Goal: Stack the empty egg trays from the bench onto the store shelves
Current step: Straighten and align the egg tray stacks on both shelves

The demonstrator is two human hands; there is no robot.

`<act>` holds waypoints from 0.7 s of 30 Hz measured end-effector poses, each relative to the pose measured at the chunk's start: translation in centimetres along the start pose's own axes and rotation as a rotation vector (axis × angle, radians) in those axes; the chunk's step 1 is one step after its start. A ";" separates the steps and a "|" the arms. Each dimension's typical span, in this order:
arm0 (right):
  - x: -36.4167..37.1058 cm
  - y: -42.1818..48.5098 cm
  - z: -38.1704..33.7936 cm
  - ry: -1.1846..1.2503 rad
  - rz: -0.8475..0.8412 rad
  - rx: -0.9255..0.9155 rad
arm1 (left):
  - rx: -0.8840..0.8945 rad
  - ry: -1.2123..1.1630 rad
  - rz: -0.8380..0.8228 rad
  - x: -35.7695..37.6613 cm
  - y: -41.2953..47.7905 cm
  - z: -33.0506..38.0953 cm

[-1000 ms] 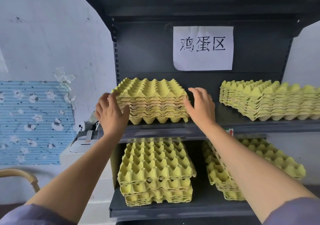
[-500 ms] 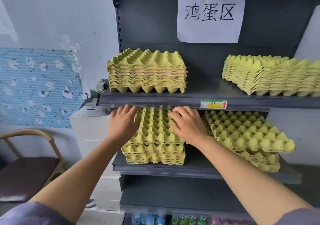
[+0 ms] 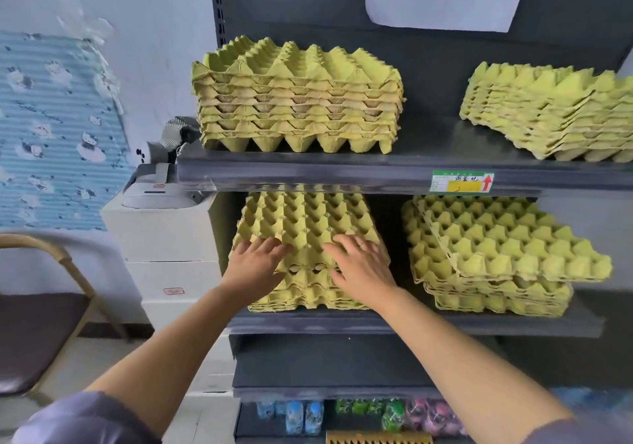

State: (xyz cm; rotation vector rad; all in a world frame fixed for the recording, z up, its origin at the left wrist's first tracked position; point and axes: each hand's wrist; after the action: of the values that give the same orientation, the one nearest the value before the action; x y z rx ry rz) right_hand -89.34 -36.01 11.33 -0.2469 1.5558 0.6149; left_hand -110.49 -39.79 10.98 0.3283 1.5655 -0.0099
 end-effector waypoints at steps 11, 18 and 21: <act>1.8 2.8 1.1 0.003 -0.124 0.037 | 0.111 0.023 -0.014 2.3 2.2 -1.8; 0.3 4.3 1.9 -0.003 -0.050 -0.007 | 0.132 0.019 0.095 0.7 3.4 -2.7; 0.1 4.3 1.8 -0.010 -0.016 -0.025 | 0.171 0.061 0.099 0.4 3.0 -3.3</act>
State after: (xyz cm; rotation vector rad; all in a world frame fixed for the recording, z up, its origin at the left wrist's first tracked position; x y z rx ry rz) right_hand -89.98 -31.48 12.29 -0.2751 1.5357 0.6224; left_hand -113.06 -36.11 11.33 0.5453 1.6111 -0.0574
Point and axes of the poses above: each hand's wrist, its own y-axis towards the middle knuckle, its own x-axis out of the palm, z = x × y, and after that the axes turned 4 degrees about x, right-handed
